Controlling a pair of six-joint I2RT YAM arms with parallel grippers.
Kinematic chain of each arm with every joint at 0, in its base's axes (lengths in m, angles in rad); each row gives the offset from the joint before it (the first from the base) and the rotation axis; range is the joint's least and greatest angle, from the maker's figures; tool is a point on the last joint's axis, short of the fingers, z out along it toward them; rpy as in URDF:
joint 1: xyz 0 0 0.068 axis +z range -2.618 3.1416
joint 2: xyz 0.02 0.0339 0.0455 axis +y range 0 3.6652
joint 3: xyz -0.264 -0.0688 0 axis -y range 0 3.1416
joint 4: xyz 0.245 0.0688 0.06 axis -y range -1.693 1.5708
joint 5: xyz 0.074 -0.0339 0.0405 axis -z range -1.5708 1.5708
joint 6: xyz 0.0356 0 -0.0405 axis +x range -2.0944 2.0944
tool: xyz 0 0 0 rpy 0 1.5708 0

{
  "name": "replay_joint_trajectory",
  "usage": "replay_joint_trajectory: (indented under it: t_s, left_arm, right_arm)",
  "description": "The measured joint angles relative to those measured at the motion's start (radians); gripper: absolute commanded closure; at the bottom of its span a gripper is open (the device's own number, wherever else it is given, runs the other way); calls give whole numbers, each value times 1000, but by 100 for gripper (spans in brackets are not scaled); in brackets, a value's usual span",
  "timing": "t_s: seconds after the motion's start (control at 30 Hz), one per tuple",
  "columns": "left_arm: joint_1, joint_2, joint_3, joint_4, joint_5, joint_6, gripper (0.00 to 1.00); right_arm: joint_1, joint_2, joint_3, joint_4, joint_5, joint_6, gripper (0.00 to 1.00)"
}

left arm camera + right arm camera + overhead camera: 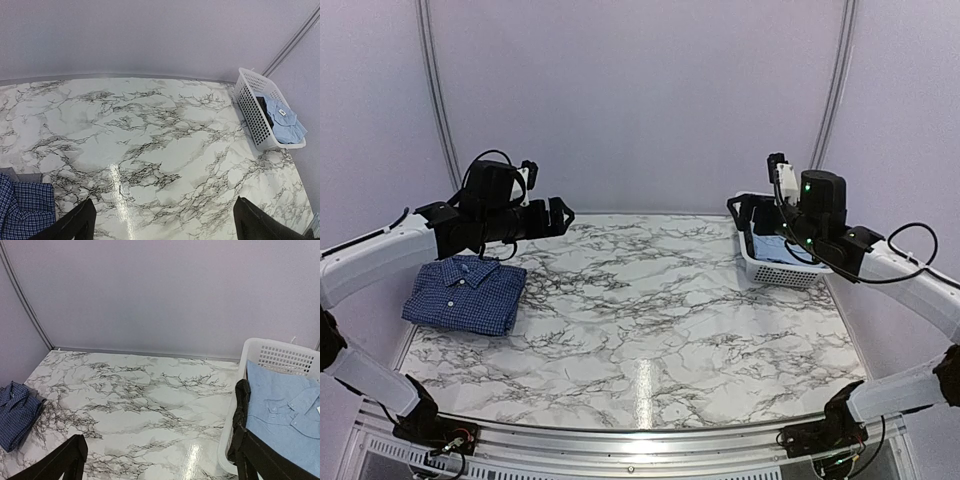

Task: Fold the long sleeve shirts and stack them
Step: Pick up the square-folded shirt from the bin.

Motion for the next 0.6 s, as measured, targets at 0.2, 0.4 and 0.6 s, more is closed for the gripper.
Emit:
replay_joint_trajectory:
  t_s: [0.2,0.4,0.6]
  left_arm:
    - [3,0,0,-3,0,0,1]
    - [8,0,0,-4,0,0,1]
    - [8,0,0,-14,2,0,1]
  right_arm:
    - [0,-2,0,-6,23,2,2]
    - [0,45,33,-55,61,11,1]
    - [-82,128,88,-79,81,35,1]
